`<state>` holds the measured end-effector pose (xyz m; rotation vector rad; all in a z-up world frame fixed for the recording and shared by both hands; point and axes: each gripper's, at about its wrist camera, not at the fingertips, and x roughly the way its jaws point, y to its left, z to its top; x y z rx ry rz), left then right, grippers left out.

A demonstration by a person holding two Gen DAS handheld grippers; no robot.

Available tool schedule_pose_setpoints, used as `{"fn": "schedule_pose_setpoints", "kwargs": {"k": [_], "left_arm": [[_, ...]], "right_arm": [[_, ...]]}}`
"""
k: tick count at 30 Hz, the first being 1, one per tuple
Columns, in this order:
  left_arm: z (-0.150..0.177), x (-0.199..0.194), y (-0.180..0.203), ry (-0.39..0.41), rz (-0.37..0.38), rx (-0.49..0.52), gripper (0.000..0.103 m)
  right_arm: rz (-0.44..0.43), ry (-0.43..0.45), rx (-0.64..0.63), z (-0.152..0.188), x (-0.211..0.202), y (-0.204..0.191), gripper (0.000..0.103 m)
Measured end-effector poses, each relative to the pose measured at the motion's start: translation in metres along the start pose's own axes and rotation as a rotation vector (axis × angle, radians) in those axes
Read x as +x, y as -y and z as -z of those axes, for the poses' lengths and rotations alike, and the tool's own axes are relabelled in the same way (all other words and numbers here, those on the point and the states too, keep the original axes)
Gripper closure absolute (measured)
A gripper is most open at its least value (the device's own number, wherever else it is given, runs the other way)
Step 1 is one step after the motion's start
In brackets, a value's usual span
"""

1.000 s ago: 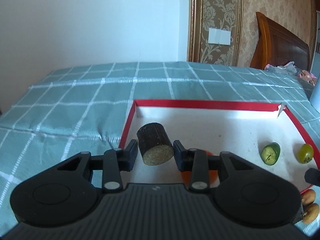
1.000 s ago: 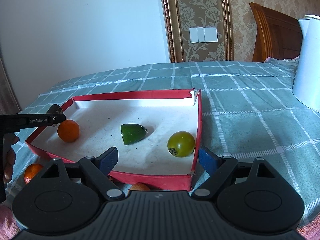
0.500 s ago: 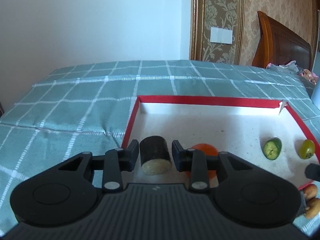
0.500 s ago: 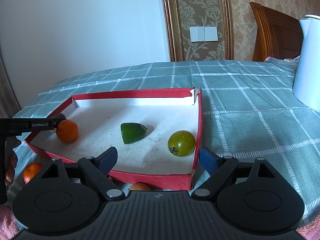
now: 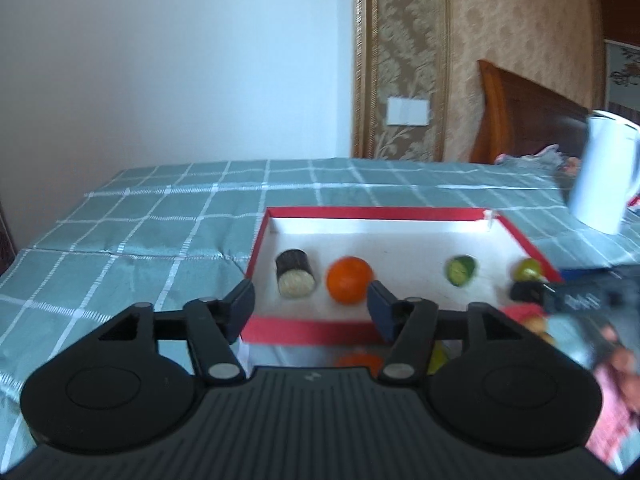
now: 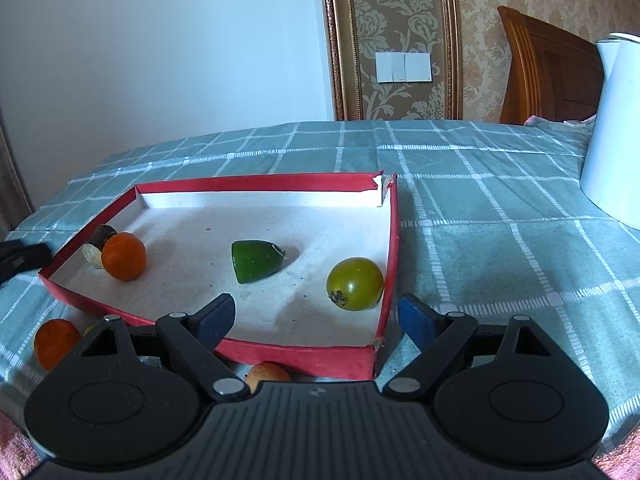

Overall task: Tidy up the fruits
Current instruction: 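Carry the dark chunk into the tray and open the left gripper, then move the right gripper to a small brown round fruit and grasp it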

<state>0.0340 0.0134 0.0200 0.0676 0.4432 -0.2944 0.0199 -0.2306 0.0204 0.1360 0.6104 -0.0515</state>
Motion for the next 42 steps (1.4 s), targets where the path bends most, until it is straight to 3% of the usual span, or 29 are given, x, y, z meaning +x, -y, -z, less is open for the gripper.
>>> {"fn": "schedule_pose_setpoints", "kwargs": {"k": [6, 12, 20, 23, 26, 31, 33, 42], "left_arm": [[0.034, -0.031, 0.013, -0.022, 0.052, 0.011, 0.027], [0.062, -0.025, 0.013, -0.092, 0.062, -0.006, 0.027], [0.071, -0.018, 0.002, -0.132, 0.072, -0.053, 0.022], [0.071, -0.016, 0.005, -0.146, 0.071, -0.038, 0.014], [0.071, -0.015, 0.011, -0.157, 0.06, 0.004, 0.011], [0.072, -0.015, 0.009, -0.156, 0.071, -0.005, 0.011], [0.072, -0.015, 0.009, -0.156, 0.074, -0.006, 0.009], [0.071, -0.014, 0.007, -0.17, 0.085, -0.016, 0.0]], "right_arm": [[0.022, 0.013, -0.001, 0.0, -0.001, 0.002, 0.014], [0.035, 0.013, 0.022, 0.002, -0.003, 0.009, 0.014], [-0.025, 0.057, 0.021, 0.019, -0.039, 0.017, 0.014], [-0.04, 0.054, -0.025, 0.033, -0.055, 0.015, 0.014], [-0.055, 0.049, -0.05, 0.041, -0.064, 0.01, 0.014], [-0.076, 0.029, -0.116, 0.047, -0.065, -0.007, 0.024], [-0.077, 0.0, -0.134, 0.048, -0.06, -0.013, 0.034], [-0.116, -0.054, -0.1, 0.044, -0.043, -0.02, 0.05]]}}
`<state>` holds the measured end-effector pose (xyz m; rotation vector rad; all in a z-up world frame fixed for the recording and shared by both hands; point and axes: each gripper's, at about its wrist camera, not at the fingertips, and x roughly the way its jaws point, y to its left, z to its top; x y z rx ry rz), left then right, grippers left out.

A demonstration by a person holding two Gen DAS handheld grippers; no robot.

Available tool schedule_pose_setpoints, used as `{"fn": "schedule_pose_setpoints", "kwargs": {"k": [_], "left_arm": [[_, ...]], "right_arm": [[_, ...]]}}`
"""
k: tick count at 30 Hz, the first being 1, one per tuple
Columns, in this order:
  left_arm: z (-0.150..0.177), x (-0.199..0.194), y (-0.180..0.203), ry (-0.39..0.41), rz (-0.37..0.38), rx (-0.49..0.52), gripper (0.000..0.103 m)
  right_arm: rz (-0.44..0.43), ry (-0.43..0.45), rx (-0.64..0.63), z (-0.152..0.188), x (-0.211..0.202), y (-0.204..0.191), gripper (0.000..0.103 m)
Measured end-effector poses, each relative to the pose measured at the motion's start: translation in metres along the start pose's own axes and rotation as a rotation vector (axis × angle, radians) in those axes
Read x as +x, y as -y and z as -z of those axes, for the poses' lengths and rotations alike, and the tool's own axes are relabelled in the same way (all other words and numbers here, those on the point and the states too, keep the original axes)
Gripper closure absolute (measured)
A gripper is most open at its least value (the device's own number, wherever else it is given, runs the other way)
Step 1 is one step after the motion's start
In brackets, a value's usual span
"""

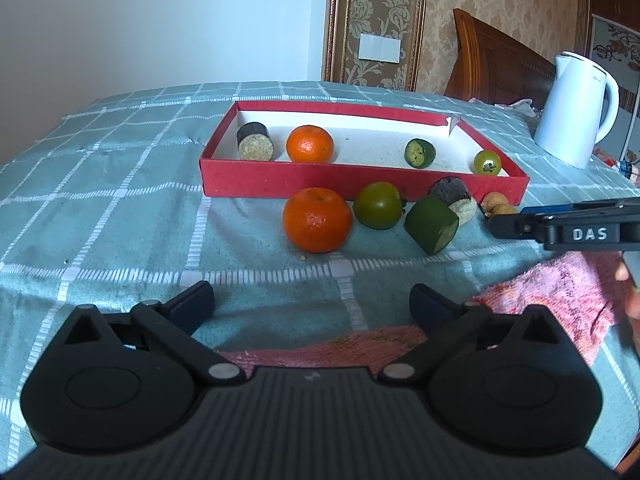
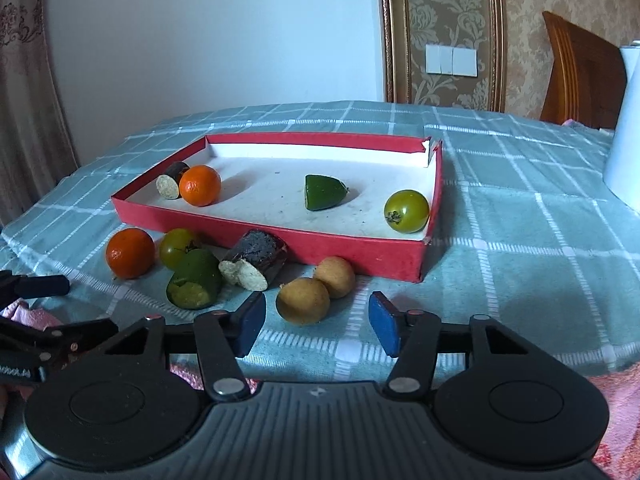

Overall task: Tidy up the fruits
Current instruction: 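Move the right gripper to a small brown round fruit and grasp it, then carry the brown fruit into the tray and open the right gripper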

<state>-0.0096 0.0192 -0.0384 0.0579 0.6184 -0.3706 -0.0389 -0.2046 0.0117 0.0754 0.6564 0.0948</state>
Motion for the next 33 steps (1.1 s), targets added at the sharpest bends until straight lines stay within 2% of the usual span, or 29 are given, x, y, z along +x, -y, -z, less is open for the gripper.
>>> {"fn": "schedule_pose_setpoints", "kwargs": {"k": [8, 12, 17, 25, 33], "left_arm": [[0.0, 0.0, -0.001, 0.002, 0.004, -0.003, 0.0], [0.0, 0.0, -0.001, 0.002, 0.004, -0.002, 0.0], [0.0, 0.0, -0.001, 0.002, 0.005, -0.001, 0.0], [0.0, 0.0, -0.001, 0.001, 0.004, 0.001, 0.0], [0.0, -0.001, 0.0, 0.002, 0.005, 0.0, 0.0]], "right_arm": [[0.017, -0.012, -0.031, 0.0, 0.009, -0.009, 0.068], [0.018, -0.006, -0.032, 0.002, 0.008, -0.01, 0.073], [0.008, 0.005, -0.009, 0.002, 0.002, -0.006, 0.073], [0.025, 0.077, 0.0, -0.012, -0.017, 0.004, 0.073], [0.087, 0.098, -0.044, -0.039, 0.007, 0.004, 0.073]]}}
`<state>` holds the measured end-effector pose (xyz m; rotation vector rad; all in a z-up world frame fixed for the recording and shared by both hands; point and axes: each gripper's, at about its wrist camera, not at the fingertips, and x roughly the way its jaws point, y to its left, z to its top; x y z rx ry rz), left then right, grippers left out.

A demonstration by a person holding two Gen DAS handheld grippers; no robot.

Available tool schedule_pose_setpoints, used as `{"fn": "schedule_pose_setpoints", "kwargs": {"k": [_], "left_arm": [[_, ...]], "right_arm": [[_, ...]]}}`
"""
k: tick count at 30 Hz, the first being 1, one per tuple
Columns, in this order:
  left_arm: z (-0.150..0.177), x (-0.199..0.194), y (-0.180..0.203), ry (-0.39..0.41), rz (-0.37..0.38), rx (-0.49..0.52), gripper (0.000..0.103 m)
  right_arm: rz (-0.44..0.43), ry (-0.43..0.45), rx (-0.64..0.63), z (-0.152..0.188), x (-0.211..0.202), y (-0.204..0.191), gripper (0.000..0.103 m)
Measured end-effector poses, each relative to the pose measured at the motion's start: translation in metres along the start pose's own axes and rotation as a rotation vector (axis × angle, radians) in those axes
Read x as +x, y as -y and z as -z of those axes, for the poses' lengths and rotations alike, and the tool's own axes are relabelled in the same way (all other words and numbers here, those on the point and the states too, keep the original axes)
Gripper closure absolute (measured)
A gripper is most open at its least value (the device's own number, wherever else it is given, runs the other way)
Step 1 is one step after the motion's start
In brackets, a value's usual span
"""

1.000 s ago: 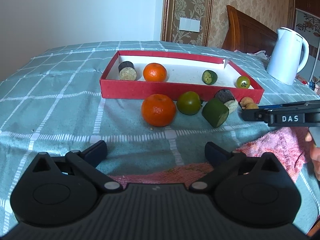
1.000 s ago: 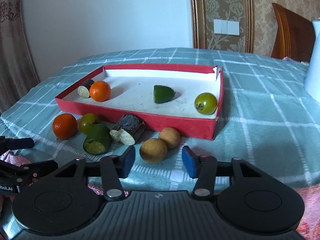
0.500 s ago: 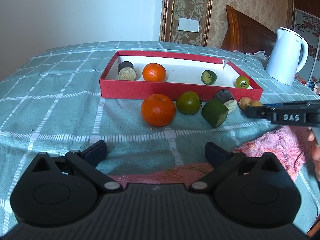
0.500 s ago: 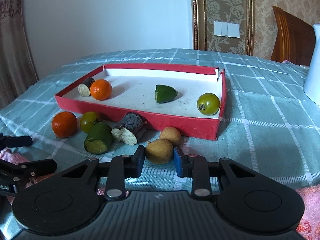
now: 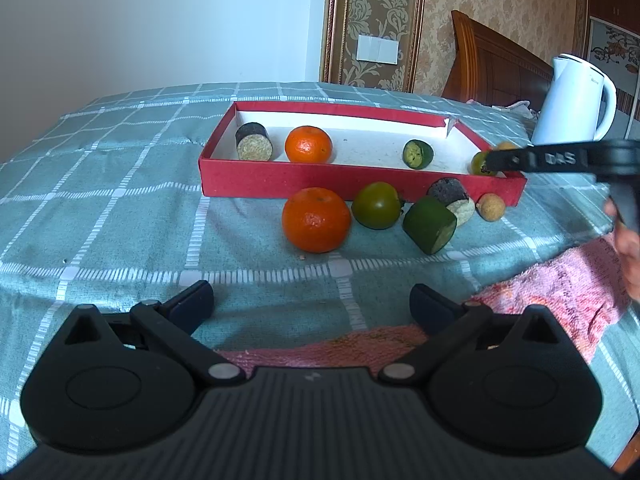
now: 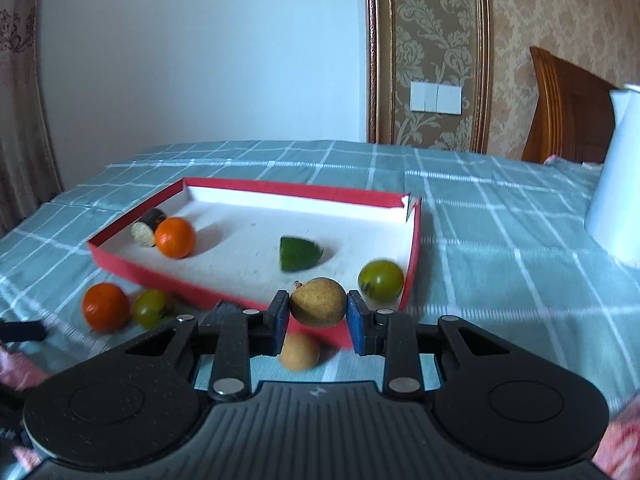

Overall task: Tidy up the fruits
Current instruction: 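Carry the brown fruit into the tray and open the right gripper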

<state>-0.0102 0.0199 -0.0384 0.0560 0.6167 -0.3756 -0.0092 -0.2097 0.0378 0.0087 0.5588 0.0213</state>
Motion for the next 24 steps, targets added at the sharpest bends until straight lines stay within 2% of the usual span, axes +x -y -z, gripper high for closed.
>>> {"fn": "schedule_pose_setpoints", "kwargs": {"k": [9, 20, 24], "left_arm": [[0.0, 0.0, 0.0, -0.001, -0.001, 0.002, 0.0], [0.0, 0.001, 0.001, -0.003, -0.007, 0.009, 0.0], [0.0, 0.002, 0.001, -0.005, -0.01, 0.013, 0.0]], "right_arm": [[0.047, -0.039, -0.054, -0.013, 0.041, -0.004, 0.073], [0.053, -0.101, -0.093, -0.015, 0.071, -0.009, 0.073], [0.043, -0.116, -0.07, -0.018, 0.077, -0.006, 0.073]]}}
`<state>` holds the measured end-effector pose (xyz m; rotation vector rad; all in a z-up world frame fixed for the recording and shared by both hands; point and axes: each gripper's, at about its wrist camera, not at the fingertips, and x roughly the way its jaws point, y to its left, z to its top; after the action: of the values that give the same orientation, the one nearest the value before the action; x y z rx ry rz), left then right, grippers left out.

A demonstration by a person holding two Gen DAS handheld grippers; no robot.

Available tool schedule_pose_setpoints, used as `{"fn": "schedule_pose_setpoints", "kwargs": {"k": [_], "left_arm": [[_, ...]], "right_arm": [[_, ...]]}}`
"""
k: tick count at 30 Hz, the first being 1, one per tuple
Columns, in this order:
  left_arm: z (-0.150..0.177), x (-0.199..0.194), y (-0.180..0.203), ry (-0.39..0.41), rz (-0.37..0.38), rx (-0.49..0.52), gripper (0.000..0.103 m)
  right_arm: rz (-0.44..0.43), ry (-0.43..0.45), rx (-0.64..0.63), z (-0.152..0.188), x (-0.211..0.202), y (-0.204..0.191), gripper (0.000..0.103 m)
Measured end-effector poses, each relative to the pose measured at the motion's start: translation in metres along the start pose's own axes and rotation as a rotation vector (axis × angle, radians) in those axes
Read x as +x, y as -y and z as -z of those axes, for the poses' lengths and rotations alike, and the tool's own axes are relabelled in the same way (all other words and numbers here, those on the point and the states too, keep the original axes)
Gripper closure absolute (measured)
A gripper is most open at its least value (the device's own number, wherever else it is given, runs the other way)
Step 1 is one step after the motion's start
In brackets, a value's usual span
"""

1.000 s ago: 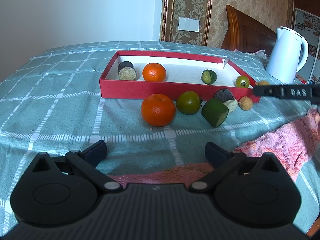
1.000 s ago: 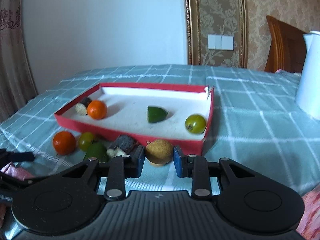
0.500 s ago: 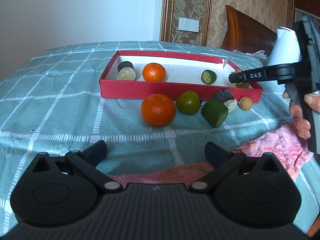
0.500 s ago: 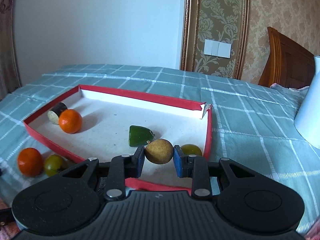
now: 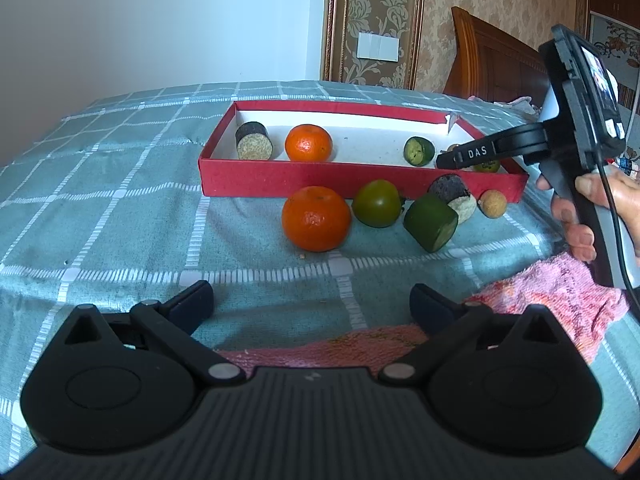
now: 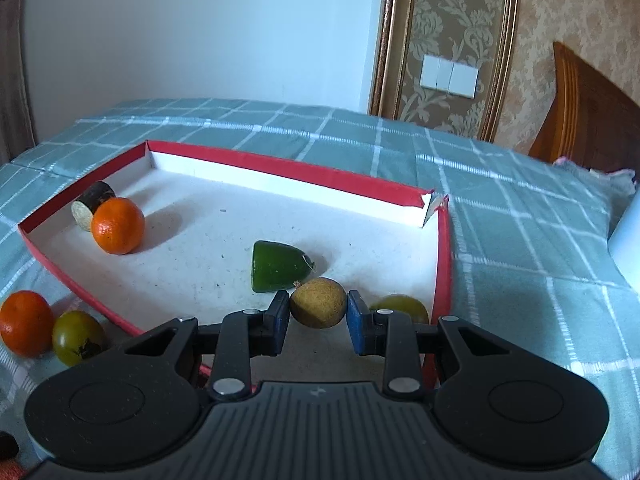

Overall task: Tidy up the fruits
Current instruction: 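Carry the brown fruit into the tray and open the right gripper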

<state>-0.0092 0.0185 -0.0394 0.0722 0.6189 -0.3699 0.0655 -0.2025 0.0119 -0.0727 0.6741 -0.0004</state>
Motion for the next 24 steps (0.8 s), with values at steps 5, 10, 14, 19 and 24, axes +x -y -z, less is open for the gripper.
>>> {"fn": "schedule_pose_setpoints", "kwargs": {"k": [5, 10, 14, 19, 24], "left_arm": [[0.0, 0.0002, 0.0001, 0.0, 0.0, 0.0, 0.0], [0.0001, 0.0002, 0.0002, 0.0, 0.0, 0.0, 0.0], [-0.0001, 0.0002, 0.0003, -0.001, -0.002, 0.003, 0.0], [-0.0001, 0.0002, 0.0002, -0.002, -0.003, 0.005, 0.0], [-0.0002, 0.0001, 0.0006, -0.002, -0.004, 0.005, 0.0]], "right_arm": [[-0.002, 0.004, 0.004, -0.0014, 0.001, 0.0007, 0.073], [0.007, 0.009, 0.009, -0.003, 0.0029, 0.0008, 0.073], [0.014, 0.006, -0.009, -0.0056, 0.0069, -0.0017, 0.073], [-0.001, 0.004, -0.003, -0.005, 0.0071, -0.0001, 0.073], [0.001, 0.006, -0.019, -0.0023, 0.0063, -0.0033, 0.073]]}}
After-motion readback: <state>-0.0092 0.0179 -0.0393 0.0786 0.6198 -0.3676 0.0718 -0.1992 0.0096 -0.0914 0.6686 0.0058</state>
